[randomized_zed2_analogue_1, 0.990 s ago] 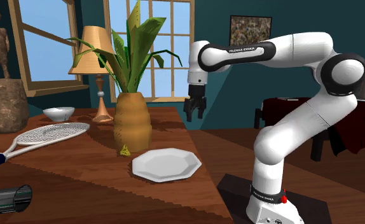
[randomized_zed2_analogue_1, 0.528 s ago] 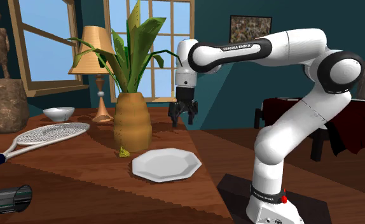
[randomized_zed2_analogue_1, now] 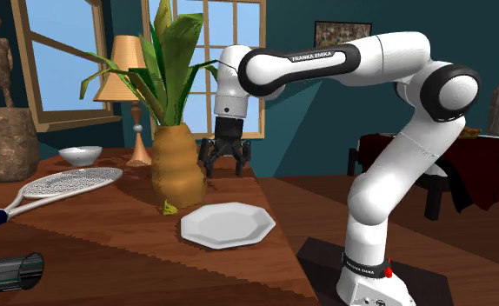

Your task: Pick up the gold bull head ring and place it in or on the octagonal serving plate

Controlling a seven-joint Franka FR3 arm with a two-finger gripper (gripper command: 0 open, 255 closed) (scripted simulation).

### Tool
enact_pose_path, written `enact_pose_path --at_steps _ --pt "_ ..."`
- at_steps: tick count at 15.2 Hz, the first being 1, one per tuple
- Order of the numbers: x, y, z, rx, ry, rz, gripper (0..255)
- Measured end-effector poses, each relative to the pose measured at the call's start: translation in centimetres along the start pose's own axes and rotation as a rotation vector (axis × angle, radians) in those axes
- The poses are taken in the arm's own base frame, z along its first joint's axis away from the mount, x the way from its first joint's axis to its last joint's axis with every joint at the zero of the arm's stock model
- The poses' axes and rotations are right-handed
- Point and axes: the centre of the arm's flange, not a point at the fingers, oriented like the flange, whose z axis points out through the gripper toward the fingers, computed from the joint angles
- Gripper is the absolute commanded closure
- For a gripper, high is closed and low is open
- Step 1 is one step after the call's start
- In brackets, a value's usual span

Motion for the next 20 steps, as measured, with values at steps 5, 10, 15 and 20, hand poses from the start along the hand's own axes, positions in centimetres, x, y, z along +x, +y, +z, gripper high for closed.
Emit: enact_pose_path --at_steps 5,10,15,20 --pt "-0.5 -6.1 0.6 0.02 -0.006 0.085 0" --pt "-0.4 -13.0 2.4 0.026 -0.043 0.18 0" --pt "0.4 -13.8 4.8 0.021 -0.052 0.216 0" --pt "0.5 -13.9 7.1 0.022 -0.051 0.218 0"
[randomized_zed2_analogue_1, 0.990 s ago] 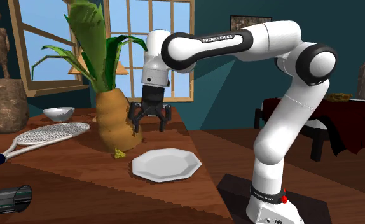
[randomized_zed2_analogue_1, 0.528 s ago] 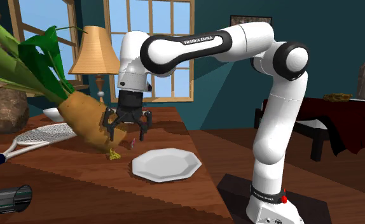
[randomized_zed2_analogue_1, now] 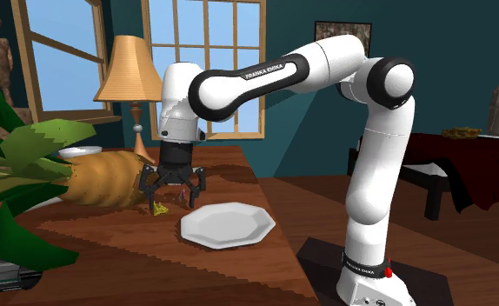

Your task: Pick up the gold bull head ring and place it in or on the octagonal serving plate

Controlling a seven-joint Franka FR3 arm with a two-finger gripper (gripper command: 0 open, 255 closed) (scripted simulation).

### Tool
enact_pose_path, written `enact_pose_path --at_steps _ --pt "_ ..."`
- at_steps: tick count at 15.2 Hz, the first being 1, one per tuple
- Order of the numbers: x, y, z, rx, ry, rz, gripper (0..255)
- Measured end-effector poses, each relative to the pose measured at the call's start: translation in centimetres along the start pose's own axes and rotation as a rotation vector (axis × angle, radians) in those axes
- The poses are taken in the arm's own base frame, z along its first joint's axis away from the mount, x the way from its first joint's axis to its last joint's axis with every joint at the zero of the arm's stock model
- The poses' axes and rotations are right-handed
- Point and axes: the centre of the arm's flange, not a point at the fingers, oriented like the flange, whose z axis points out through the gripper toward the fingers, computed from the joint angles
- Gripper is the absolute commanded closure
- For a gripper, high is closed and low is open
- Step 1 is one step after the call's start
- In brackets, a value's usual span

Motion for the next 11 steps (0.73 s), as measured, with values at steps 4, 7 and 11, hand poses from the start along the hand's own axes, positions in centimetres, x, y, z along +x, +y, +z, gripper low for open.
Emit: enact_pose_path --at_steps 4,7,11 --pt "-0.02 0.03 0.2 -0.003 -0.001 0.001 0" --pt "-0.1 -0.14 -0.04 0.009 0.003 -0.001 255" --pt "0.05 0.38 -0.1 -0.019 -0.002 0.003 255"
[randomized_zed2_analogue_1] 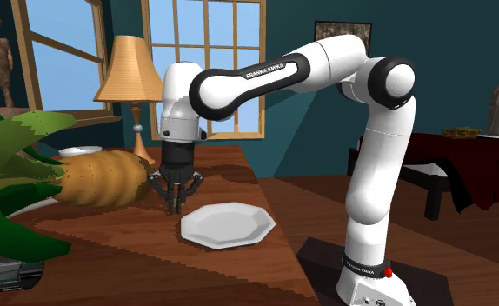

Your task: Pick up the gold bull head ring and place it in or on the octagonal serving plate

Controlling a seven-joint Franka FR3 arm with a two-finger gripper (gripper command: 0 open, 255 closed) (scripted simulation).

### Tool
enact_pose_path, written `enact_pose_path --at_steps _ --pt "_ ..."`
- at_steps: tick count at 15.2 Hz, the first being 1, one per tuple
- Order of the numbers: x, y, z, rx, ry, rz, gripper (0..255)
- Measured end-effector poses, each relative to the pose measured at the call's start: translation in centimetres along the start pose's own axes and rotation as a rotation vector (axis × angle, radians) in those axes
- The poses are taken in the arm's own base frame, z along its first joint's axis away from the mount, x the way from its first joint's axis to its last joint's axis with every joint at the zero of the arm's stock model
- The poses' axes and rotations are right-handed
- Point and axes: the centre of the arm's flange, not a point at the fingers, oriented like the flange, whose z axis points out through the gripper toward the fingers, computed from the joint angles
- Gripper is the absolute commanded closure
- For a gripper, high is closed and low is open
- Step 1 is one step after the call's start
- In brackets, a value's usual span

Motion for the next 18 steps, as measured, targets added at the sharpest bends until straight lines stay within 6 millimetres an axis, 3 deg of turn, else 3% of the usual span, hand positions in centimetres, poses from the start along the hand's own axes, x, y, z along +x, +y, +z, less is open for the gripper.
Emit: enact_pose_path --at_steps 4,5,7,12,16,18 --pt "0.0 -0.1 0.1 0.014 0.001 -0.002 255" --pt "0.0 -0.1 0.1 0.014 0.001 -0.002 0" --pt "0.9 -0.4 -0.3 0.006 -0.028 -0.007 0" --pt "9.5 -1.9 -2.3 -0.13 -0.305 -0.062 0" --pt "10.1 -1.9 -1.5 -0.142 -0.34 -0.077 0" --pt "10.0 -1.6 -0.2 -0.149 -0.346 -0.074 0"
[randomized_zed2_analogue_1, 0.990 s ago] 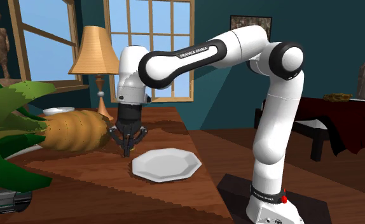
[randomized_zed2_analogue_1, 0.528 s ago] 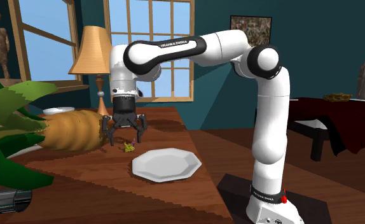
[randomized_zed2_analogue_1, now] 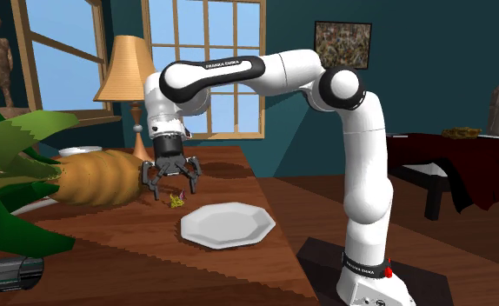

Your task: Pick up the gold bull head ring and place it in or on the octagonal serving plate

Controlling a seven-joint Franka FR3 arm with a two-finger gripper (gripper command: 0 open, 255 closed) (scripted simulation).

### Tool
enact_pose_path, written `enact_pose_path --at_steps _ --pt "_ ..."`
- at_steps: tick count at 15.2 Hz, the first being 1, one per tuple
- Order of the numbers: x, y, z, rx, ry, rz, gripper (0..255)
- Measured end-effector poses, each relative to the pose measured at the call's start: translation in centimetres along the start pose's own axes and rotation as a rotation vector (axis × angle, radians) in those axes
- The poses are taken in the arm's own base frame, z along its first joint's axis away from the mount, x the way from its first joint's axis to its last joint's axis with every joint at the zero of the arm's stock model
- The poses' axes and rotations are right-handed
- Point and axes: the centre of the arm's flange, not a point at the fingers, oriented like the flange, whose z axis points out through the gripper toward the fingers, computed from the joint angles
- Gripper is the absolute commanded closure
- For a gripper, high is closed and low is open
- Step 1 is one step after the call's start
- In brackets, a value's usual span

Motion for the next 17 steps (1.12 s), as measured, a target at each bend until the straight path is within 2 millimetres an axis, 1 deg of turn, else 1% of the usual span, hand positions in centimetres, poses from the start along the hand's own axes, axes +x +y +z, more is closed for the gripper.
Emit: enact_pose_path --at_steps 2,8,9,12,17 --pt "0.24 0.11 1.3 -0.003 -0.003 0.002 0" --pt "0.2 0.01 1.64 -0.003 -0.004 0.002 0" --pt "0.2 0.01 1.64 -0.003 -0.004 0.002 255" --pt "0.03 0.1 1.05 0.002 0.003 0.003 255" --pt "0.04 0.0 0.86 0.001 0.004 0.002 255"
